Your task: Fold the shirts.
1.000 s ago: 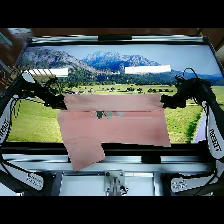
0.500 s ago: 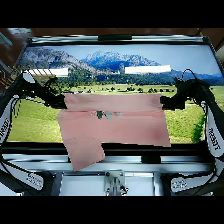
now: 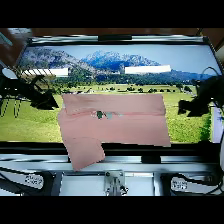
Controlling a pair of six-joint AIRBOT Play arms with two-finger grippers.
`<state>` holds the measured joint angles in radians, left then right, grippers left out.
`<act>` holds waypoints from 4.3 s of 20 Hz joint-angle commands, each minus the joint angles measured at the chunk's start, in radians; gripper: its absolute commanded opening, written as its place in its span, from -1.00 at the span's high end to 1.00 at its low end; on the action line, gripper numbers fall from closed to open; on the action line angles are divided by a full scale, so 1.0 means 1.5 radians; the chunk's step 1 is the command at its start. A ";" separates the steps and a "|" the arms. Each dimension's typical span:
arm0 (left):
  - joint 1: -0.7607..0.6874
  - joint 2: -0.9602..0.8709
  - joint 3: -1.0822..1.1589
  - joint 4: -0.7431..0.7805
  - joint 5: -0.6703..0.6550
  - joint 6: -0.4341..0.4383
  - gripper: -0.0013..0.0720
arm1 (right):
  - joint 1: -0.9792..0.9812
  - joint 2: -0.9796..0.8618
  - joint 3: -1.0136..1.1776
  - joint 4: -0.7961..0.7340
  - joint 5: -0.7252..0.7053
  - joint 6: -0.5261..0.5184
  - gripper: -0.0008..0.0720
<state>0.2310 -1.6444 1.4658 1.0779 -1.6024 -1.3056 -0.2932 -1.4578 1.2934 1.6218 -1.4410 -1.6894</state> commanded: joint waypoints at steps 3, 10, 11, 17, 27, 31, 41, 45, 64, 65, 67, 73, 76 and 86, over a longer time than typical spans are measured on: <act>0.066 0.188 -0.277 -0.002 0.022 0.021 -0.17 | -0.121 0.099 -0.004 0.033 -0.034 -0.011 -0.52; 0.088 0.344 -0.595 -0.006 0.122 0.073 -0.10 | -0.130 0.111 -0.004 0.096 -0.010 -0.012 -0.52; 0.088 0.343 -0.607 -0.010 0.123 0.081 -0.14 | -0.130 0.111 -0.004 0.097 -0.012 -0.012 -0.52; 0.061 0.344 -0.655 -0.058 0.186 0.085 -0.14 | -0.130 0.111 -0.005 0.094 -0.009 -0.015 -0.52; 0.009 0.343 -0.710 -0.123 0.265 0.083 -0.13 | -0.130 0.111 -0.005 0.070 -0.009 -0.012 -0.52; -0.034 0.343 -0.713 -0.129 0.272 0.082 0.45 | -0.130 0.111 -0.042 0.042 -0.013 -0.003 -0.52; -0.054 0.344 -0.710 -0.136 0.266 0.085 0.87 | -0.132 0.111 -0.349 0.203 0.021 -0.123 -0.53; -0.054 0.344 -0.710 -0.136 0.266 0.098 0.87 | -0.132 0.111 -0.372 0.170 0.054 -0.121 -0.53; -0.054 0.344 -0.637 -0.156 0.223 0.117 0.87 | -0.130 0.113 -0.432 0.342 0.105 -0.188 0.79; -0.054 0.344 -0.608 -0.155 0.201 0.125 0.87 | -0.130 0.117 -0.422 0.362 0.097 -0.212 0.79; -0.053 0.344 -0.541 -0.152 0.169 0.130 0.87 | -0.130 0.133 -0.391 0.370 0.096 -0.219 0.80; 0.003 0.337 -0.411 -0.146 0.231 0.129 0.87 | -0.061 0.148 -0.285 0.366 0.185 -0.206 0.80; 0.016 0.283 -0.385 -0.149 0.241 0.129 0.87 | 0.003 0.133 -0.258 0.362 0.299 -0.182 0.80; 0.018 0.134 -0.196 -0.226 0.243 0.141 0.88 | 0.024 0.027 -0.101 0.325 0.302 -0.138 0.80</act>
<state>0.2558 -1.3907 1.0912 0.7570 -1.2407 -1.0954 -0.2657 -1.3811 1.0992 2.1208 -1.0000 -1.9079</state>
